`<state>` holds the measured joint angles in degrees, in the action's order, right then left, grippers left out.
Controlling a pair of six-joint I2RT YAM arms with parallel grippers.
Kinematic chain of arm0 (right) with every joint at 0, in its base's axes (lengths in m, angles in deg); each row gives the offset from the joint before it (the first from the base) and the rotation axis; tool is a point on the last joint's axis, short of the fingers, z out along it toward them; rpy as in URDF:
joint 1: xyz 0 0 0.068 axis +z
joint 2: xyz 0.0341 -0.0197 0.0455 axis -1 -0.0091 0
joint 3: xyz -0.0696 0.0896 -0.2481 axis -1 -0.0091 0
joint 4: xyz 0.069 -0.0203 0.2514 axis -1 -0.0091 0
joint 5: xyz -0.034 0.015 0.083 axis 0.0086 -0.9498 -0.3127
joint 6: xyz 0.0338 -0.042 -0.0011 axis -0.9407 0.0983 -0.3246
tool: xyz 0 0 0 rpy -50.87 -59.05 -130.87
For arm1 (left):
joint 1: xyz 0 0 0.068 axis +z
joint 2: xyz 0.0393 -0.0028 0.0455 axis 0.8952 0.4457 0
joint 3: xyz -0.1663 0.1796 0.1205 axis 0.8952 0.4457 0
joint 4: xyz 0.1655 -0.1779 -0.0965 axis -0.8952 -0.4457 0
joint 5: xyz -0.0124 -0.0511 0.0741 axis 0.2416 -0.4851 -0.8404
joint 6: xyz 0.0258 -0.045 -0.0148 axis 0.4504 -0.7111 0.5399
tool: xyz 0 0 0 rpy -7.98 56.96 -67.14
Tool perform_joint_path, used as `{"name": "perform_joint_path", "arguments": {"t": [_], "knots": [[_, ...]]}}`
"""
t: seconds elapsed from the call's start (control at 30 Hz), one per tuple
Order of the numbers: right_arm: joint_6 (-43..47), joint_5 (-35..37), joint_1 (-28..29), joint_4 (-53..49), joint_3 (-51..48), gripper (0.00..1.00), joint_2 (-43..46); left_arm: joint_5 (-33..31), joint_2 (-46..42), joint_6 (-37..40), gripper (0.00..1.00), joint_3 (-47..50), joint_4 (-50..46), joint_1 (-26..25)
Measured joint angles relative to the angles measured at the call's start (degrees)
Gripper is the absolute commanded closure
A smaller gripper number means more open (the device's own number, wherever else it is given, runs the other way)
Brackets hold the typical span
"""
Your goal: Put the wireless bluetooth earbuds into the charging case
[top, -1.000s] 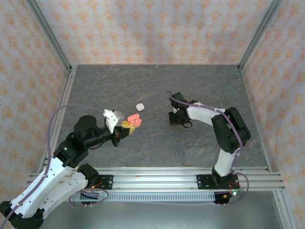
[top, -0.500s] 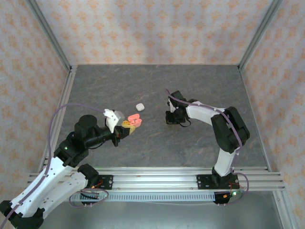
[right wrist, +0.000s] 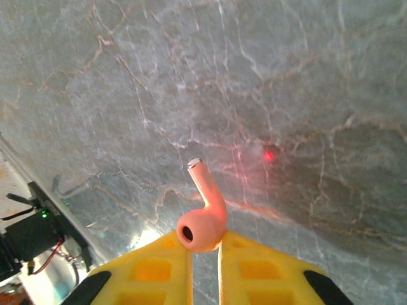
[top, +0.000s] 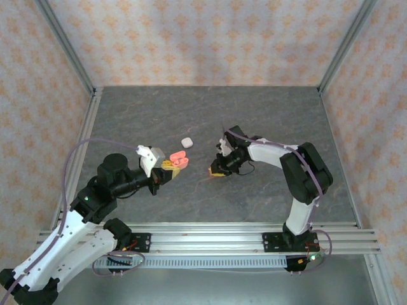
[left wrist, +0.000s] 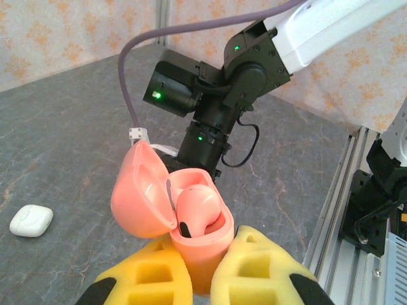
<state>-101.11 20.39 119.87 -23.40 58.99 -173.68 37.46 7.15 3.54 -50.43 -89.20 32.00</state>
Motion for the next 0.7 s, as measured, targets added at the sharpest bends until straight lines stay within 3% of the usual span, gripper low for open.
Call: {"name": "perform_joint_path", "arguments": {"t": [0.37,0.7], "knots": [[0.3,-6.8,-0.9,-5.7,2.1,0.81,-6.1,0.0,-0.2,-0.1,1.0,0.0,0.0,0.0],[0.6,-4.7,-2.7,-12.6,5.8,0.72,-8.2,0.0,-0.2,-0.1,1.0,-0.5,-0.1,0.0]]}}
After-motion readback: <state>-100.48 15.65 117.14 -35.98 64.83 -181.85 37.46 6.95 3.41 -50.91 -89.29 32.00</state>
